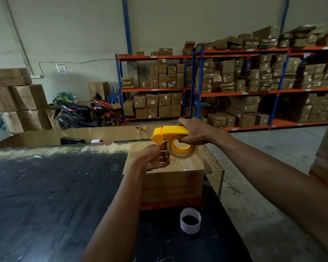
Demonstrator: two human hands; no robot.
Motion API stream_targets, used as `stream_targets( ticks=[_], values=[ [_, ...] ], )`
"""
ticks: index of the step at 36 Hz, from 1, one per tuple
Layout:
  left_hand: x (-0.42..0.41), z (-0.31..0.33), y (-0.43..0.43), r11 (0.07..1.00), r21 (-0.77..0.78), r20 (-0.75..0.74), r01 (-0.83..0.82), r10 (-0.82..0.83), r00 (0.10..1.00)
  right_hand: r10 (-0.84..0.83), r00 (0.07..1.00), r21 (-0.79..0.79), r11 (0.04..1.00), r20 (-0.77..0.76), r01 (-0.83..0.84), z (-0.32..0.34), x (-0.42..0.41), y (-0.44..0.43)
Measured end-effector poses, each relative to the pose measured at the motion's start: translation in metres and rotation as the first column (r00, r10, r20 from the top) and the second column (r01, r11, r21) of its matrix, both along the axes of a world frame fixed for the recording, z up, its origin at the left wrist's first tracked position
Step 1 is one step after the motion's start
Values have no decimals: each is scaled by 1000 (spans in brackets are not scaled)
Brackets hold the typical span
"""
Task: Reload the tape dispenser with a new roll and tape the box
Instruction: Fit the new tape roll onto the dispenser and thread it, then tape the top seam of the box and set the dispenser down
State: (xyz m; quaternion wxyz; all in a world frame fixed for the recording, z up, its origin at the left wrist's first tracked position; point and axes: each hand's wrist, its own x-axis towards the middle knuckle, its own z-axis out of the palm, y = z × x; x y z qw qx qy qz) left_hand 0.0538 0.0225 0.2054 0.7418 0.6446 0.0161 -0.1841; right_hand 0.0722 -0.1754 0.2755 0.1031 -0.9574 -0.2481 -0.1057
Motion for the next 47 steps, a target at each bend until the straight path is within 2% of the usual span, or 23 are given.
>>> stream_targets(
  ticks=[4,8,10,14,17,22,26,31,35,38,41,47],
  values=[
    [6,-2,0,1000,-19,115,-1,3,993,8,996,23,1000,-88,-6,4,1,0],
    [7,-7,-1,999,-22,185,50,-45,982,-48,981,-111,993,-189,27,12,2,4],
    [6,-9,-2,997,-35,218,71,-62,974,-61,977,-129,991,-203,35,13,4,6],
    [9,-16,0,997,-46,280,67,-51,959,-35,976,-47,999,-215,26,11,6,11],
    [9,-20,5,998,-42,310,51,-35,950,-10,977,-48,999,-213,0,13,5,12],
    [9,-15,12,992,13,346,122,-119,931,-5,956,-20,1000,-293,-1,15,5,11],
    [16,-10,35,993,-7,339,117,-108,935,-45,957,-106,994,-285,15,19,3,3],
    [22,5,54,952,226,300,205,-268,915,-66,967,-121,992,-245,37,22,-2,-12],
    [27,19,50,938,316,282,144,-238,929,-69,974,-115,992,-216,44,23,-6,-10],
    [32,22,47,944,307,294,120,-214,931,-76,974,-115,992,-213,52,21,-11,-11],
    [38,19,42,959,283,328,9,-106,939,-43,975,-88,996,-217,24,16,-18,-10],
    [50,17,27,923,378,340,-73,-65,938,-78,990,-167,984,-114,58,4,-23,-9]
  ],
)
